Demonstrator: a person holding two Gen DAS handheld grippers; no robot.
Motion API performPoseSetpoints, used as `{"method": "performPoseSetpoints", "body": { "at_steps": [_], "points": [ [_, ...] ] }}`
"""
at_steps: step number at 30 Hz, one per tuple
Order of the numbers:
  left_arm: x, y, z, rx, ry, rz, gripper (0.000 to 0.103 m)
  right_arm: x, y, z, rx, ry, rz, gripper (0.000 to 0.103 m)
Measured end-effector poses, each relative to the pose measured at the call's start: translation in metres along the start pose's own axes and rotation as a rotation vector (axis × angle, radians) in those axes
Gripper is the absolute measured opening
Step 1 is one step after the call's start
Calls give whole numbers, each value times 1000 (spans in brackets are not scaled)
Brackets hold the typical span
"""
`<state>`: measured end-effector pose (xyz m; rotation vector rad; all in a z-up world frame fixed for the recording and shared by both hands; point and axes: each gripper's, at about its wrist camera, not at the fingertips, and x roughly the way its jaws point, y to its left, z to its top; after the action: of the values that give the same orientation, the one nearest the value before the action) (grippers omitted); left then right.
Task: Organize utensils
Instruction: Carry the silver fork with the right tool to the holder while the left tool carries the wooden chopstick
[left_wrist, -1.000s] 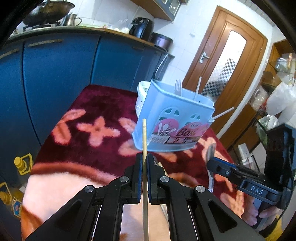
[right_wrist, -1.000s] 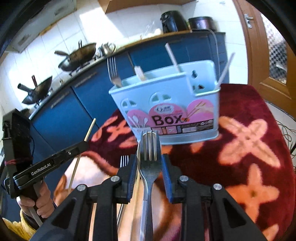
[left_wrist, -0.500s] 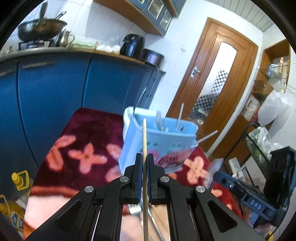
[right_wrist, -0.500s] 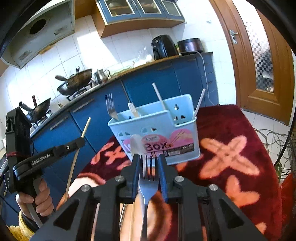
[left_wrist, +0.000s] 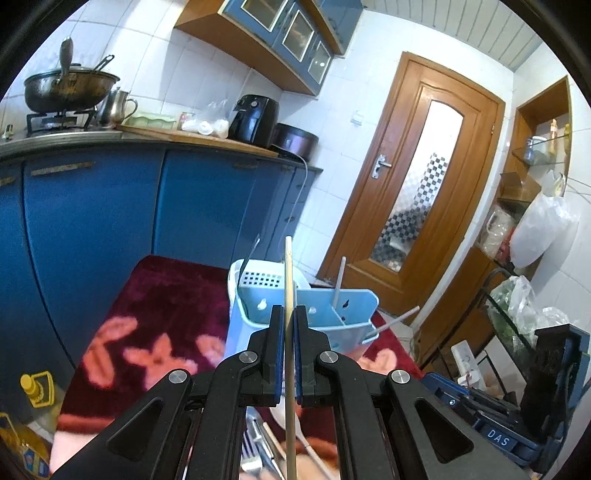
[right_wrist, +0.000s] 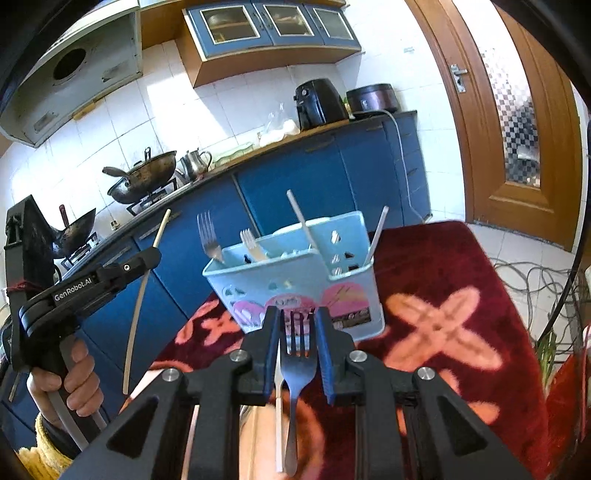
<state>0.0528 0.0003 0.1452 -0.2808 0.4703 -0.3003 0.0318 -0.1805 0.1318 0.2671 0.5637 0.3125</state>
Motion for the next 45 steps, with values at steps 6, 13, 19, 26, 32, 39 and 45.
{"method": "performPoseSetpoints", "body": {
  "at_steps": [6,13,19,26,32,39,45],
  "points": [
    [9,-5,19,-14,-71,-5,4,-9,1,19,-17,-52,-14,18],
    [25,-16,40,24,-177,23,4,-10,-4,36,-20,-68,-29,4],
    [39,-18,55,16,-285,49,4,-10,-10,43,-10,-64,-21,4],
    [59,-17,64,36,-414,131,4,-15,-16,51,-5,-84,-27,4],
    [86,-10,51,29,-384,157,4,-27,-12,65,-23,-114,-32,4],
    [97,-5,32,32,-346,166,4,-44,3,97,-82,-207,-82,4],
    [95,-7,28,49,-353,167,4,-31,14,117,-128,-235,-125,4]
  ]
}}
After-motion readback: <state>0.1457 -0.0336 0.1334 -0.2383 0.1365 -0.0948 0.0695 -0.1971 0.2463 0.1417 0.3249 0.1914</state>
